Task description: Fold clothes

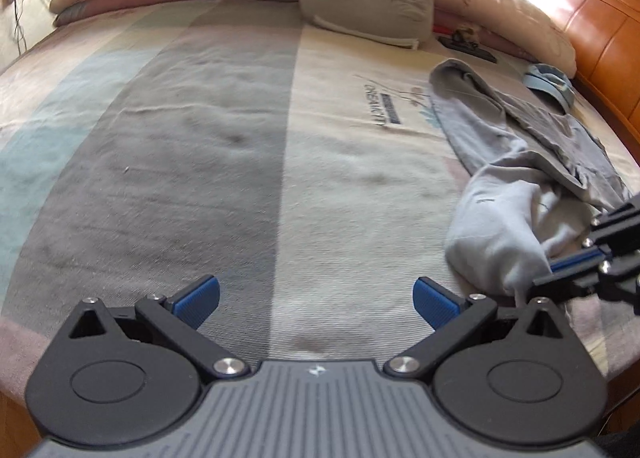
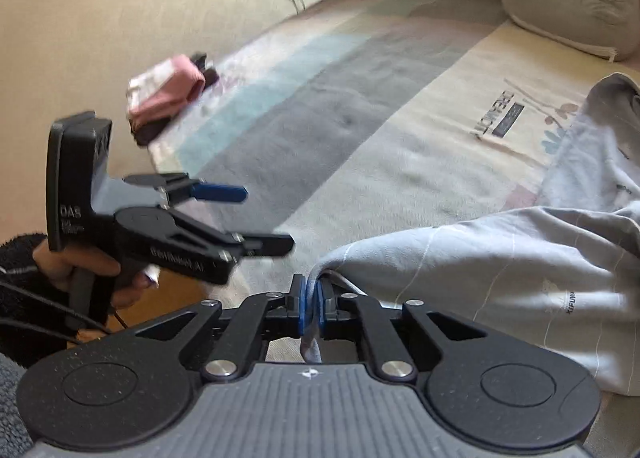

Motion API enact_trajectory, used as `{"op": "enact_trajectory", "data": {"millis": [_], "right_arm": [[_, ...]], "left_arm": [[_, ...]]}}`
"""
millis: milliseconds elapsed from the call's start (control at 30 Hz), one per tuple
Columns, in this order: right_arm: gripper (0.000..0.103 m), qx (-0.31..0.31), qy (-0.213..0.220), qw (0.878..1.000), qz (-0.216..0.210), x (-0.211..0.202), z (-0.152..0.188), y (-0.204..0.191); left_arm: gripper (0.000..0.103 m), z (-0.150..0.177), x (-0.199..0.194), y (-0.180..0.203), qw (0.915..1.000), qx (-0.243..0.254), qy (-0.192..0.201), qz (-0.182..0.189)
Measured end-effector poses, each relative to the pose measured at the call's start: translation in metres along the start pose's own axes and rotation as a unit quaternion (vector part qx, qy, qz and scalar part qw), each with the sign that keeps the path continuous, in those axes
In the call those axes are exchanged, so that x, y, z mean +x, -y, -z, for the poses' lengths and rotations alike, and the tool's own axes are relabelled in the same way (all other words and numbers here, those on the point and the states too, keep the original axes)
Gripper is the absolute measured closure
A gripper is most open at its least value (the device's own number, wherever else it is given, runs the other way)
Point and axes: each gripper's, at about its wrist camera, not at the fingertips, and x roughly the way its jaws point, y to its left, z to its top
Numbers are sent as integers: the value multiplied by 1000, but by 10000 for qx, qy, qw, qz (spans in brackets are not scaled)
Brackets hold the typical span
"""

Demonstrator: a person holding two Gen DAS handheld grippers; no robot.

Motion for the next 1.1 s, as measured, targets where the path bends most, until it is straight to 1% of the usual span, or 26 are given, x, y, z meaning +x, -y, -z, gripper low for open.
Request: {"op": "enact_trajectory", "data": {"millis": [33, 100, 167, 267, 367, 433, 467, 533, 600, 667, 833, 900, 967, 1033, 1100], "right_arm": [[88, 8, -88, 9999, 69, 0, 1, 1], [76, 88, -194, 9995, 233, -6, 6, 8], [71, 198, -207, 9985, 464, -17, 9, 17], [70, 403, -8, 9955, 863, -39, 6, 34], [67, 703, 254, 9896, 1230, -59, -2, 49], [65, 839, 398, 9863, 1361, -68, -5, 53], [62, 851, 432, 9854, 1409, -70, -4, 52], [61, 860, 450, 9846, 1454, -71, 1, 48], [60, 919, 423, 9844, 1437, -69, 11, 43], [58, 1020, 417, 9829, 1476, -67, 22, 41], [56, 1440, 566, 9759, 1538, -75, 49, 48], [52, 1593, 662, 9725, 1565, -81, 59, 51], [51, 1729, 755, 9696, 1561, -85, 68, 55], [51, 1873, 844, 9658, 1580, -90, 78, 60], [50, 2037, 940, 9613, 1597, -94, 88, 66]], "left_arm": [[1, 0, 2, 0, 10000, -11, 2, 11], [1, -2, 5, -1, 10000, -30, 8, 40], [1, -4, 8, 2, 9999, -1, 35, 149], [1, -7, 13, 7, 9995, 76, 55, 291], [1, -14, 18, 15, 9986, 214, 89, 484], [1, -23, 22, 20, 9975, 316, 158, 605], [1, -28, 24, 23, 9969, 369, 192, 672], [1, -41, 29, 31, 9948, 487, 265, 854], [1, -53, 36, 39, 9915, 574, 284, 1130], [1, -65, 47, 49, 9870, 626, 227, 1461], [1, -94, 83, 86, 9744, 1023, -27, 2004], [1, -105, 103, 100, 9649, 1059, -237, 2391], [1, -115, 127, 108, 9554, 738, -544, 2808], [1, -122, 153, 111, 9425, 276, -928, 3197], [1, -127, 176, 110, 9315, -236, -1271, 3399]]}}
